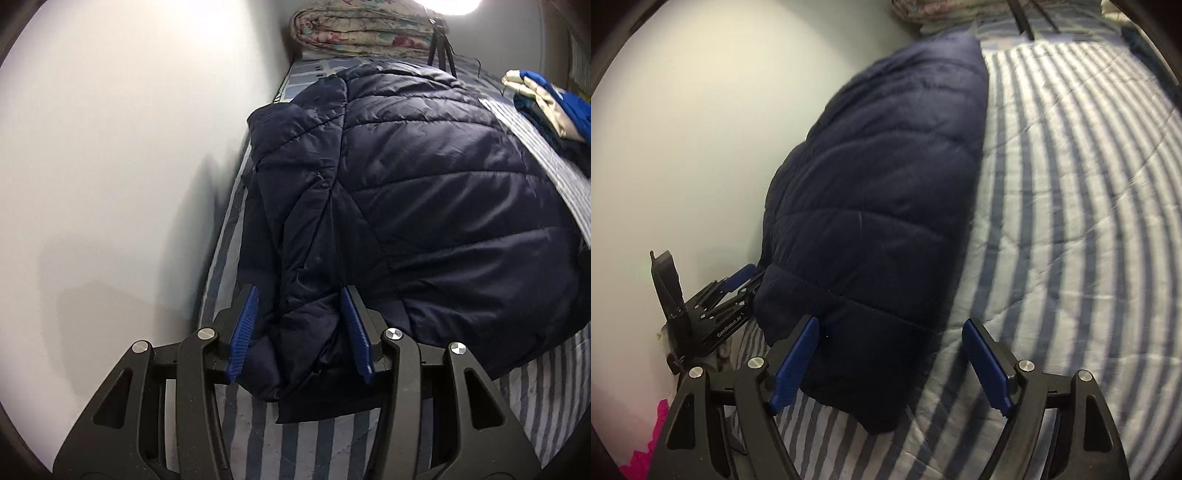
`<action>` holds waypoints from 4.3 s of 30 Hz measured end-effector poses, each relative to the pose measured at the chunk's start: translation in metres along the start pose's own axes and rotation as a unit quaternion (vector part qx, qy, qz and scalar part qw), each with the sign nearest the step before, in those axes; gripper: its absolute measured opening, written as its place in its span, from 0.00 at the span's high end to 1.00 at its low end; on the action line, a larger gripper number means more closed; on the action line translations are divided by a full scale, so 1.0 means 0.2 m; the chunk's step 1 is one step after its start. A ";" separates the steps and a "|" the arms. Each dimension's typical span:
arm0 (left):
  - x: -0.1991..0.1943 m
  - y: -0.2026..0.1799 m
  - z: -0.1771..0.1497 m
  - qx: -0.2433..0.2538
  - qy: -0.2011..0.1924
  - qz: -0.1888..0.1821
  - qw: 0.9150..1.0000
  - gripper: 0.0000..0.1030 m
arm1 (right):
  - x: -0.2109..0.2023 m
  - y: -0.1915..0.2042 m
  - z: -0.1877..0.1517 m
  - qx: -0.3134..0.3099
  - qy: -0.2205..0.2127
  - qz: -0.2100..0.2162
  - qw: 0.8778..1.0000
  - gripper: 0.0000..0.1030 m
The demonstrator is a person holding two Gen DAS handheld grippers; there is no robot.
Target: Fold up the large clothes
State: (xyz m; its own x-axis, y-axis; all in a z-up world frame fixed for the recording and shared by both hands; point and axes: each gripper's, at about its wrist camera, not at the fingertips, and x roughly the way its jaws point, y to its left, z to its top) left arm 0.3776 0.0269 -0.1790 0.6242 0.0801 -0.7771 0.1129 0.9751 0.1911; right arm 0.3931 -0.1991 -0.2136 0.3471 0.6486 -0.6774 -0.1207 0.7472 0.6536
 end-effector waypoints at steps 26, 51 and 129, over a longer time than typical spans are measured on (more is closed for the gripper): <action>-0.29 -0.27 -0.15 0.048 0.031 -0.179 0.982 0.53 | -0.34 0.01 -0.08 -0.108 0.043 -0.121 0.986 0.58; 0.28 0.04 0.22 -0.121 0.054 -0.178 0.975 0.39 | -0.06 0.04 0.22 -0.173 -0.049 -0.206 0.962 0.47; -0.76 -0.42 0.19 -0.005 -0.083 -0.251 0.964 0.90 | -0.96 0.30 -0.11 -0.217 -0.125 -0.282 0.926 0.83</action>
State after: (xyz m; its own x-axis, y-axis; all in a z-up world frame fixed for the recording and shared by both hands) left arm 0.3021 -0.0755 -0.0551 0.6079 -0.4365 -0.6633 0.4262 0.8842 -0.1913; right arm 0.2988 -0.2744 -0.0520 0.6669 0.1234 -0.7349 -0.1983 0.9800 -0.0154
